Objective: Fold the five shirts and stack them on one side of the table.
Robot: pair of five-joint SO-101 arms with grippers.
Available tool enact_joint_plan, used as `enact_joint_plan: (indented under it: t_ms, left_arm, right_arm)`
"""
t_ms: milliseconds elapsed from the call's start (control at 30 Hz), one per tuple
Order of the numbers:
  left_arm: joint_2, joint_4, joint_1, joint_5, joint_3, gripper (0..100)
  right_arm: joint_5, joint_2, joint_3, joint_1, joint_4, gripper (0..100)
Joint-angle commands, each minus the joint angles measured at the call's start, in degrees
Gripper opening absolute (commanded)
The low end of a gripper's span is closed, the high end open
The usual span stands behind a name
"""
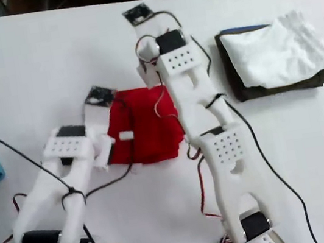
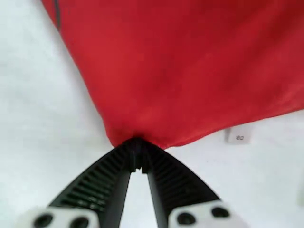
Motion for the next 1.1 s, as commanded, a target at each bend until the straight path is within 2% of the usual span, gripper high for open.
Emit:
enact_joint_plan:
  t_ms: [0, 167, 267, 567, 867, 1067]
  left_arm:
    - [-0.97, 6.33, 0.35, 0.70, -9.98, 3]
    - [-0.35, 9.41, -2.99, 0.70, -20.79, 3]
    - [0.09, 8.62, -3.87, 0.62, -23.60, 3]
    - [13.36, 8.09, -3.96, 0.88, -31.69, 3]
    - [26.90, 8.00, -3.96, 0.97, -46.20, 3]
    - [35.34, 8.35, -3.08, 4.22, -53.85, 3]
  right_arm:
    - [0.44, -4.88, -6.68, 0.57, 5.14, 2.1]
    - [2.02, -8.75, -5.98, -0.04, 5.32, 2.1]
    - [-0.09, -14.46, -1.14, -0.04, 5.32, 2.1]
    - [-1.58, -40.31, 30.07, -4.18, 2.86, 2.1]
    - [-1.23, -59.03, 75.69, -4.62, -20.18, 2.1]
    - [2.11, -65.36, 96.26, -5.23, -34.95, 2.0]
